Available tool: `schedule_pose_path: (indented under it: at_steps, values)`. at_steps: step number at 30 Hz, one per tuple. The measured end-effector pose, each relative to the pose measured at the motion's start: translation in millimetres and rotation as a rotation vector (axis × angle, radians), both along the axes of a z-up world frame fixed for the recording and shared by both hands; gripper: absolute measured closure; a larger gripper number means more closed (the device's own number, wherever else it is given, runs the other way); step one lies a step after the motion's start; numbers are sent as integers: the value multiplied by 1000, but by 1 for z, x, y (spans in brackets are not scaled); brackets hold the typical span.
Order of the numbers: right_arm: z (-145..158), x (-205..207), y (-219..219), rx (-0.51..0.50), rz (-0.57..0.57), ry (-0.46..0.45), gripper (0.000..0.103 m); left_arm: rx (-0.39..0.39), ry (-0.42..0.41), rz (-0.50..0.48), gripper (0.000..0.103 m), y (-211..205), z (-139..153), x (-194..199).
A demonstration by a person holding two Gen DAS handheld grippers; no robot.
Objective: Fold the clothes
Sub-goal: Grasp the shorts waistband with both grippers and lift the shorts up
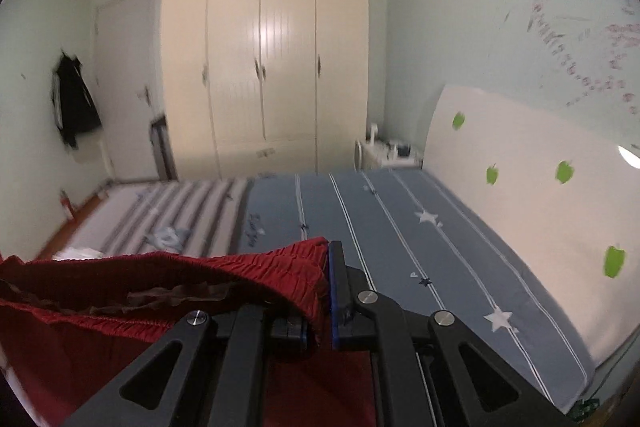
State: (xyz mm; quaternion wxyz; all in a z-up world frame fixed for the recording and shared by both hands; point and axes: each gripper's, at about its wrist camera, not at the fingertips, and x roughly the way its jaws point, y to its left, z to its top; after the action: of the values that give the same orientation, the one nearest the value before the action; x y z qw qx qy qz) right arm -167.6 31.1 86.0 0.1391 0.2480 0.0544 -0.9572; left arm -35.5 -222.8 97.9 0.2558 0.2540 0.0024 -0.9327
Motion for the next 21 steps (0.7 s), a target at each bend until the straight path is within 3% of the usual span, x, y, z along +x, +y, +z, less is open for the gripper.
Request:
schedule_pose_path:
  at_steps: [5,7,9,12,15,18,21]
  values:
    - [-52,-145,-57,25,8,-47,97,98,-55,66,98,-85,-70,-137]
    - [-51,-177,-74,31,7,-32,97,82,-50,87,99,-101,-73,-170]
    - [-30,-205,-86,42,2,-5,97,89,-26,95,99,-115,-57,-196]
    - [32,-222,-83,-25,10,57,97,18,79,68,99,-120,10,-211]
    - [74,-221,-76,-64,19,114,97,-46,151,35,99,-112,69,-208]
    - [90,-208,-65,-70,29,153,97,-56,128,7,99,-102,77,-201]
    - [50,-183,-50,-44,45,137,97,-64,104,-29,99,-83,37,-178]
